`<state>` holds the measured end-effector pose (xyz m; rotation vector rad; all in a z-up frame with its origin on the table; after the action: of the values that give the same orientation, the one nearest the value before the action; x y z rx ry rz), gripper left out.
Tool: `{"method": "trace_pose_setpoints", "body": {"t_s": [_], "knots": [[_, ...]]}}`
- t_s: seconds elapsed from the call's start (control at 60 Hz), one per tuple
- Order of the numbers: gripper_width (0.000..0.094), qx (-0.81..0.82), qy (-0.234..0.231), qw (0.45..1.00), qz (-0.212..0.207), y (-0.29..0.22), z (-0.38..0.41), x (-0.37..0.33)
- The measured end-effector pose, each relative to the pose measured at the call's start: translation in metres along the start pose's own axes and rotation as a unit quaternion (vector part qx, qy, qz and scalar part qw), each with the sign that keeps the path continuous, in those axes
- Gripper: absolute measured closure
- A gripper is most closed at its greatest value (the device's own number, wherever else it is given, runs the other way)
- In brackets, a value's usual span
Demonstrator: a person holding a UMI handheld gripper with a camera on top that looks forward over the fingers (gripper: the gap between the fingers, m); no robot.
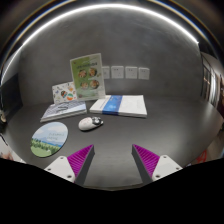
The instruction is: Arrange mouse
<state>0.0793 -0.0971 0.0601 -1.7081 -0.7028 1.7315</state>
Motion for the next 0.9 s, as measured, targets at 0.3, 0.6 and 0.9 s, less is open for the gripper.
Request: {"method": "trace_pose_setpoints", "body": {"t_s": [0.3,0.6,0.9], "knots": [[0.0118,-0.036,-0.056,0.997,0.039,-0.023,0.064,0.069],[0.0114,-0.086,-0.112,0.987,0.077,-0.050,0.109,0.140],[0.0101,-0.055,-0.072,0.993,0.078,-0.100,0.134,0.194]]}}
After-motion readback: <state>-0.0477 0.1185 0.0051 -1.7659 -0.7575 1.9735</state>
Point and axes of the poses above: the point between the fingertips, and its own axes, seen from behind it with the camera up: z to the left, y down, x forward, the way the camera looks, the point moved 2 cm from there along -x, backward, against the way the camera looks, and after that the axes turned 14 degrees about z, right-handed, at the moved point
